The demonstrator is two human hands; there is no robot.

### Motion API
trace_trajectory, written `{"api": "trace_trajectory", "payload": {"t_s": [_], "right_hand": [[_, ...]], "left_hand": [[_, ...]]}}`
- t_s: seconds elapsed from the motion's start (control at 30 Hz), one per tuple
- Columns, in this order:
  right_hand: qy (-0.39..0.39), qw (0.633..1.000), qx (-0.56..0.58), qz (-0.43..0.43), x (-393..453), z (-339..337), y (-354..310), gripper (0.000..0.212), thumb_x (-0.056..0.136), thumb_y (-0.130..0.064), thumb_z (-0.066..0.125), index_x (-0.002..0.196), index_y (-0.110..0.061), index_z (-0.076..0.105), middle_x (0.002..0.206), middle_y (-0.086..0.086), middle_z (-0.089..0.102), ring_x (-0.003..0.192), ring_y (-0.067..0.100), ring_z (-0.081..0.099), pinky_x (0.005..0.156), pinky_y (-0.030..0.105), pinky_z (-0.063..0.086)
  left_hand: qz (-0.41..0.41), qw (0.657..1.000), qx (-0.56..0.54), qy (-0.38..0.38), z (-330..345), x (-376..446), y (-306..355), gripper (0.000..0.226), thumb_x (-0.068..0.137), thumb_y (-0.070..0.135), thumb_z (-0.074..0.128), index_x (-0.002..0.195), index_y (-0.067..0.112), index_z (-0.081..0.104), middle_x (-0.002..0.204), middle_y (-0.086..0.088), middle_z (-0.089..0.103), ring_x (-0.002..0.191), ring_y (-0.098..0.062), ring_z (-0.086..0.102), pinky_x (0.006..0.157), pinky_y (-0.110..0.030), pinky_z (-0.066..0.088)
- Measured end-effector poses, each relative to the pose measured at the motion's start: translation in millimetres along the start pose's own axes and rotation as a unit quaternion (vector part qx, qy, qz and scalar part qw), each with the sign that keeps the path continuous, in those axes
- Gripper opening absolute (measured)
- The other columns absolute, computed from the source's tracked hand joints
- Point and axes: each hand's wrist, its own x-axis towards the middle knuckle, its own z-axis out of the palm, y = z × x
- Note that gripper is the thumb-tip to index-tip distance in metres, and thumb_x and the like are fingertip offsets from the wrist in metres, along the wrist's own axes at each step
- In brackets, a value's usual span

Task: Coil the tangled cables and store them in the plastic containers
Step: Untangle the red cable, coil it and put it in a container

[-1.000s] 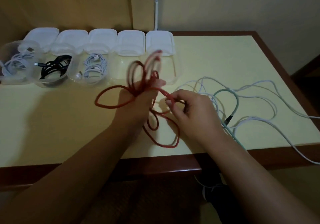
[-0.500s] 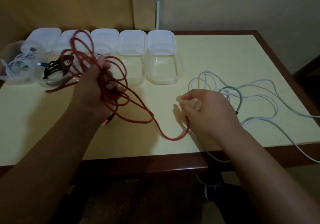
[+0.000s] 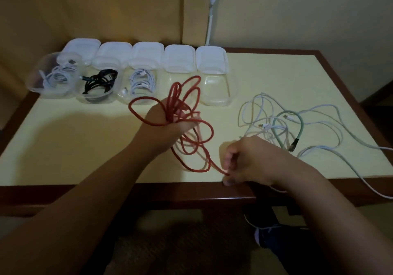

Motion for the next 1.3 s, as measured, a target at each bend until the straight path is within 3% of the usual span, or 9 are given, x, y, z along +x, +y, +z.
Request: {"api": "trace_trajectory", "payload": {"t_s": [0.13, 0.27, 0.4, 0.47, 0.6, 0.73, 0.87, 1.07, 1.3], "right_hand": [[0.030, 1.000, 0.009, -0.007, -1.4, 2.9, -2.2, 0.013, 0.082, -0.039, 0.087, 0.086, -0.031, 0.078, 0.080, -0.016, 0.071, 0.074, -0.003, 0.065, 0.068, 0.016, 0.047], [0.089, 0.977, 0.190, -0.046, -8.6, -5.3, -7.6, 0.009, 0.088, -0.021, 0.082, 0.084, -0.027, 0.078, 0.072, -0.010, 0.071, 0.062, 0.017, 0.060, 0.066, 0.030, 0.049], [0.100, 0.909, 0.401, -0.054, -10.7, -11.2, -19.4, 0.013, 0.090, -0.004, 0.077, 0.095, -0.010, 0.067, 0.070, 0.009, 0.065, 0.052, 0.018, 0.055, 0.049, 0.024, 0.043], [0.088, 0.881, 0.463, -0.052, -11.3, -10.7, -28.0, 0.010, 0.095, -0.004, 0.069, 0.100, -0.012, 0.070, 0.070, 0.008, 0.061, 0.053, 0.018, 0.052, 0.048, 0.026, 0.039], [0.101, 0.837, 0.537, -0.036, -6.9, -8.6, -38.5, 0.033, 0.102, -0.004, 0.049, 0.102, -0.012, 0.082, 0.076, 0.002, 0.064, 0.065, 0.018, 0.054, 0.054, 0.028, 0.037], [0.114, 0.846, 0.512, -0.093, -1.5, -2.7, -44.8, 0.033, 0.102, 0.001, 0.051, 0.119, -0.009, 0.077, 0.086, 0.003, 0.069, 0.073, 0.015, 0.056, 0.051, 0.029, 0.038], [0.201, 0.872, 0.417, -0.157, 2.9, 4.5, -50.7, 0.022, 0.099, -0.004, 0.066, 0.117, -0.010, 0.077, 0.092, 0.004, 0.078, 0.073, 0.003, 0.063, 0.056, 0.021, 0.045], [0.363, 0.863, 0.337, -0.104, 16.4, 2.8, -42.2, 0.013, 0.103, -0.022, 0.066, 0.107, -0.024, 0.079, 0.081, 0.007, 0.070, 0.071, 0.007, 0.061, 0.069, 0.023, 0.048], [0.307, 0.944, 0.045, -0.108, 17.9, 5.3, -40.7, 0.029, 0.102, -0.048, 0.053, 0.092, -0.029, 0.072, 0.095, -0.010, 0.066, 0.099, 0.015, 0.057, 0.091, 0.044, 0.046]], "left_hand": [[0.032, 0.988, 0.129, -0.084, -21.3, -17.3, 0.3, 0.063, 0.067, 0.053, 0.090, 0.114, 0.041, 0.050, 0.100, 0.029, 0.057, 0.090, 0.016, 0.054, 0.074, -0.005, 0.041], [-0.002, 0.954, 0.279, -0.106, -51.9, -27.6, -6.9, 0.106, 0.038, 0.078, 0.089, 0.128, 0.037, 0.052, 0.124, 0.016, 0.057, 0.114, -0.006, 0.057, 0.100, -0.031, 0.048], [-0.065, 0.844, 0.515, -0.135, -73.3, -36.5, -8.6, 0.157, 0.018, 0.091, 0.077, 0.153, 0.028, 0.026, 0.157, 0.000, 0.027, 0.137, -0.027, 0.037, 0.116, -0.046, 0.034], [-0.142, 0.814, 0.534, -0.180, -83.2, -37.2, -2.6, 0.148, 0.025, 0.082, 0.086, 0.150, 0.025, 0.031, 0.148, -0.003, 0.040, 0.130, -0.026, 0.045, 0.110, -0.042, 0.042], [-0.206, 0.762, 0.532, -0.307, -99.0, -44.2, 21.6, 0.050, 0.068, 0.064, 0.084, 0.085, 0.020, 0.066, 0.088, 0.007, 0.069, 0.085, -0.011, 0.065, 0.081, -0.026, 0.055], [-0.145, 0.831, 0.383, -0.377, -108.6, -61.1, 39.1, 0.022, 0.089, 0.048, 0.072, 0.085, 0.027, 0.078, 0.079, 0.014, 0.077, 0.072, -0.001, 0.072, 0.069, -0.020, 0.051], [-0.022, 0.948, 0.109, -0.298, -77.0, -66.9, 44.4, 0.045, 0.086, 0.070, 0.061, 0.099, 0.030, 0.077, 0.087, 0.001, 0.076, 0.080, -0.019, 0.073, 0.076, -0.037, 0.060], [0.073, 0.957, 0.076, -0.270, -44.7, -65.6, 22.7, 0.022, 0.104, 0.032, 0.055, 0.094, 0.033, 0.076, 0.123, 0.022, 0.067, 0.111, 0.004, 0.061, 0.093, -0.034, 0.046], [0.099, 0.990, 0.006, -0.105, -44.0, -65.1, 18.7, 0.041, 0.110, 0.033, 0.036, 0.080, 0.022, 0.061, 0.063, -0.003, 0.057, 0.060, -0.014, 0.051, 0.061, -0.027, 0.043]]}}
